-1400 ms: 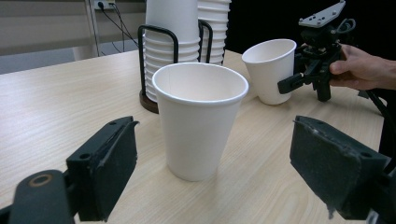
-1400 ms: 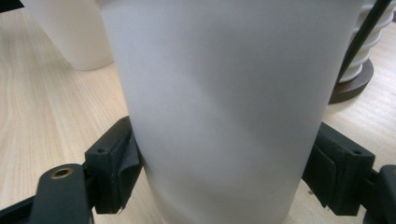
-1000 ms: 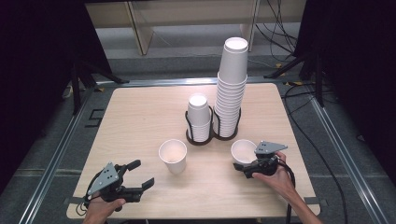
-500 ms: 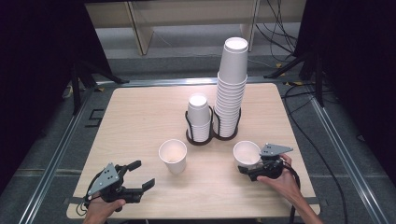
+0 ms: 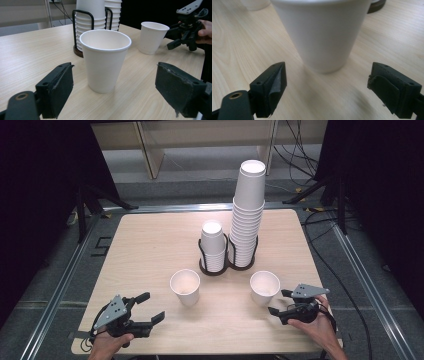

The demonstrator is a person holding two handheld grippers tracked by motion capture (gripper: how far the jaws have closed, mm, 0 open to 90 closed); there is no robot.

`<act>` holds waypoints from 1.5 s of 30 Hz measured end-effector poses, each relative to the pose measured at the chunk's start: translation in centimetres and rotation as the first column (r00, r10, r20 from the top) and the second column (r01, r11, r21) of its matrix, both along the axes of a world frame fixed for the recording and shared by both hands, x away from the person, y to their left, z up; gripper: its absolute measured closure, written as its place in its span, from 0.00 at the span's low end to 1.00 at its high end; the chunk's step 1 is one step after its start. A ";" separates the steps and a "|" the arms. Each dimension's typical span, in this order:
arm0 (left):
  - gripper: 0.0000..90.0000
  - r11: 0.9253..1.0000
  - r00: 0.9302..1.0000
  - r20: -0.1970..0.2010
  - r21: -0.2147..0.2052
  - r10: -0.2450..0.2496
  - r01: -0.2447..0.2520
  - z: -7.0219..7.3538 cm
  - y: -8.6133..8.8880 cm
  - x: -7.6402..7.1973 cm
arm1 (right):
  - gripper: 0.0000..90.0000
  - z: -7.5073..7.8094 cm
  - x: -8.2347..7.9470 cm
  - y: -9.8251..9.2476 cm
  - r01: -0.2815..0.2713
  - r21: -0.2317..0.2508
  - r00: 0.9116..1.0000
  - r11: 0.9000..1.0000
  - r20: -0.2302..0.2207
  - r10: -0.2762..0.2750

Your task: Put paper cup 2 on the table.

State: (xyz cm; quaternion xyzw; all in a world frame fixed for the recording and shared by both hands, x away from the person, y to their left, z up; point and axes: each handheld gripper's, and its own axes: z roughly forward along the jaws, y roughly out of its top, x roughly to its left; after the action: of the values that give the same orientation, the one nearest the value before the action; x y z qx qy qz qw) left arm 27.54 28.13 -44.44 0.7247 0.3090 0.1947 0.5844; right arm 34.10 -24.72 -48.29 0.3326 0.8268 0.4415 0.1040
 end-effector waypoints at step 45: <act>0.16 0.994 0.999 0.002 0.100 0.046 -0.046 -1.8 1.2 -2.0 | 0.20 0.6 -6.4 -2.7 0.212 -0.055 0.975 0.976 0.072 -0.208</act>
State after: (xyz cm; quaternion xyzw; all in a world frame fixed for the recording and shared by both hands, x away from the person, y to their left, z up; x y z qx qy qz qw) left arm 25.51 29.33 -46.25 0.7458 0.3154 0.2231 0.5427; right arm 27.68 -27.40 -47.66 0.4002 0.7965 0.4126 0.1875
